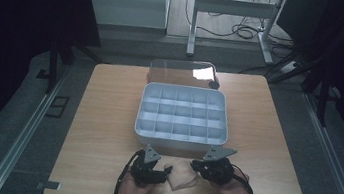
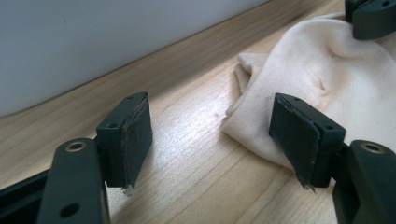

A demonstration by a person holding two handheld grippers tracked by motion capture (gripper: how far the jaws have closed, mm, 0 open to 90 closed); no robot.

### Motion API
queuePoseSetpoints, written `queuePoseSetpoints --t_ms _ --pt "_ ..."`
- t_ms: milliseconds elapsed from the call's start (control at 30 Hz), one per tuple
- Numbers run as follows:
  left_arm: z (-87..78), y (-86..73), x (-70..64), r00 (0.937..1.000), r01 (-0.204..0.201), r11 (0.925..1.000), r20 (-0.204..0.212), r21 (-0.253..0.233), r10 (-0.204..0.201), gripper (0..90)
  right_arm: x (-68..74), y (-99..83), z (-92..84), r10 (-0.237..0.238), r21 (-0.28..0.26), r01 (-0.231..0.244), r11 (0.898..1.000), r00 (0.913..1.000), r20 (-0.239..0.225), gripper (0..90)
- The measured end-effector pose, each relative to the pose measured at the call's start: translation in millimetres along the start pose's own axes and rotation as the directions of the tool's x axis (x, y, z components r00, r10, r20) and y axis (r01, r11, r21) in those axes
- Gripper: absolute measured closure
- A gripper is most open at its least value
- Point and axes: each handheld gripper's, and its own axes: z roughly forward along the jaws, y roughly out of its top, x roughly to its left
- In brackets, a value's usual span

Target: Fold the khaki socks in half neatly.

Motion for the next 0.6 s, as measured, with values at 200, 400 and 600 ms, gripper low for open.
queuePoseSetpoints --t_ms 200,400,600 --pt "-9.3 -0.3 -6.1 1.0000 -0.002 0.9999 0.007 -0.016 0.002 31.0 5.1 5.2 8.2 -0.037 0.008 0.037 0.999 0.9991 0.020 67.3" --pt "-17.8 -6.5 -8.0 0.9996 0.020 0.9998 0.022 -0.010 -0.019 34.6 -4.4 -5.1 10.8 -0.012 0.018 0.011 1.000 0.9992 0.039 66.9" --pt "-16.4 -9.5 -9.4 0.9974 0.046 0.9989 0.054 0.006 -0.047 37.9 -8.0 -18.5 14.0 0.007 0.032 -0.008 0.999 0.9992 0.039 68.3"
